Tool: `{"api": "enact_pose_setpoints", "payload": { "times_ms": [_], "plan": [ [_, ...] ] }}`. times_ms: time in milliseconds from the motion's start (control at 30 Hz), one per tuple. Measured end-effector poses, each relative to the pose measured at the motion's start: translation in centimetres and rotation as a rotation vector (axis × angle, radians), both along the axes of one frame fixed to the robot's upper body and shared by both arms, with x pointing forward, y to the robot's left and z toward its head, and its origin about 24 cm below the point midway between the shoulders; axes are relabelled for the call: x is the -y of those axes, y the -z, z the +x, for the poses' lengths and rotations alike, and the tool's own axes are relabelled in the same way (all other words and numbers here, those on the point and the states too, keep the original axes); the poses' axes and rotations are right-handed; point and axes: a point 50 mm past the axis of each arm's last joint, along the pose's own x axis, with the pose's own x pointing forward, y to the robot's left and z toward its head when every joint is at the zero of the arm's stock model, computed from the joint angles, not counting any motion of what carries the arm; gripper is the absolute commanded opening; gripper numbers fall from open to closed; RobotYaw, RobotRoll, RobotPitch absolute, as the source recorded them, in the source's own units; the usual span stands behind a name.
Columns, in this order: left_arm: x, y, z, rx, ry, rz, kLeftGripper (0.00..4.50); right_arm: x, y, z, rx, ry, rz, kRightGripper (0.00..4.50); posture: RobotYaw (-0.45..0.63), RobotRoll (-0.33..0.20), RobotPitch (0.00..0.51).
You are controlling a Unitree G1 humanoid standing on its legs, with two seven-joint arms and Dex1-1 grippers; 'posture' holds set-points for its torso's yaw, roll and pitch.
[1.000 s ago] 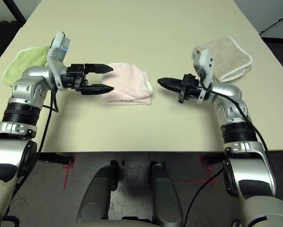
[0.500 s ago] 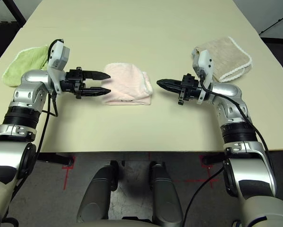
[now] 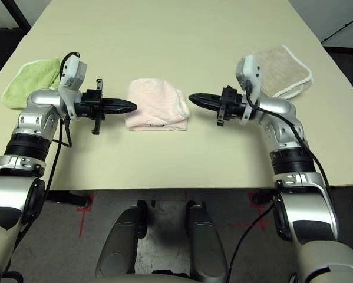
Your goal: Fold the towel and set it aside.
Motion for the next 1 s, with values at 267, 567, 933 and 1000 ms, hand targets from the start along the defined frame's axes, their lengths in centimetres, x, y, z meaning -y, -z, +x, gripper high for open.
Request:
{"api": "enact_pose_setpoints", "payload": {
  "times_ms": [267,567,933,1000],
  "plan": [
    [1.1,0.7,1.6,-0.040,-0.082,0.101,0.04,-3.1,3.1,2.1,-0.094,0.050,-0.204,0.00,0.05,0.000,0.208],
    [0.9,0.6,1.4,-0.044,-0.046,0.133,0.04,-0.7,5.0,2.3,-0.168,0.102,-0.365,0.00,0.04,0.000,0.214],
    [1.6,1.6,0.9,-0.090,0.012,0.111,0.04,-0.1,5.5,1.7,-0.184,0.119,-0.309,0.00,0.04,0.000,0.218],
    [2.1,1.8,1.0,-0.090,0.008,0.105,0.04,0.0,5.7,1.4,-0.199,0.132,-0.275,0.00,0.04,0.000,0.219]
  ]
}}
